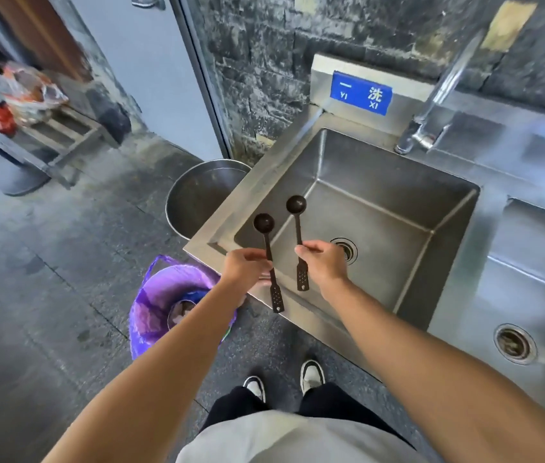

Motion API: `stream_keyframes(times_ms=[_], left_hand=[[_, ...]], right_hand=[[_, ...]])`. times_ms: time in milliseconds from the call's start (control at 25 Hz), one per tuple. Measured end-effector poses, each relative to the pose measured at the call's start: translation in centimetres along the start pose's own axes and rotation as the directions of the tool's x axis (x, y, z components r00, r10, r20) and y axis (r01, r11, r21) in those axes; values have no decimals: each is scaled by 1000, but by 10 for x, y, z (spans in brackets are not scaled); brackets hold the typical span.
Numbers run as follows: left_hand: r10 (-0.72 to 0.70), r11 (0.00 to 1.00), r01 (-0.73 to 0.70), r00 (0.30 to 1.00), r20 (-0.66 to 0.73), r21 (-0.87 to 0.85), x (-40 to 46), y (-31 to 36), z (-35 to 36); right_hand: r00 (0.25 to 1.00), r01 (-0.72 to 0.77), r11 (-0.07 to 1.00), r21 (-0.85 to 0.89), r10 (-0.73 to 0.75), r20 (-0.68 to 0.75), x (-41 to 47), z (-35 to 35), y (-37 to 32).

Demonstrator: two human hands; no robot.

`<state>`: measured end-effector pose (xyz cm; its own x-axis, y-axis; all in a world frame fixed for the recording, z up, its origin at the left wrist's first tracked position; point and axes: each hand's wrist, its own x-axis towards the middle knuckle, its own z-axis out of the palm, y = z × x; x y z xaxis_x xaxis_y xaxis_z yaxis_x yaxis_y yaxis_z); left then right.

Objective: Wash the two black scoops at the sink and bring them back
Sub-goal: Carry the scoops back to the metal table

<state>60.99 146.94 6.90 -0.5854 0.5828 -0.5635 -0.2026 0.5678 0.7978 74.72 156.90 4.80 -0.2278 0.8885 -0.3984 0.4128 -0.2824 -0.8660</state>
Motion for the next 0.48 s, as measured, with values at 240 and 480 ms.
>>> stream_keyframes(times_ms=[240, 480], left_hand=[[-10, 992, -27, 958, 288, 125, 4, 11, 33], [-24, 951, -161, 814, 580, 264, -16, 3, 70]], right_hand=[[958, -114, 991, 69, 128, -258, -36, -36, 24], [799, -192, 948, 255, 302, -520, -106, -54, 63]])
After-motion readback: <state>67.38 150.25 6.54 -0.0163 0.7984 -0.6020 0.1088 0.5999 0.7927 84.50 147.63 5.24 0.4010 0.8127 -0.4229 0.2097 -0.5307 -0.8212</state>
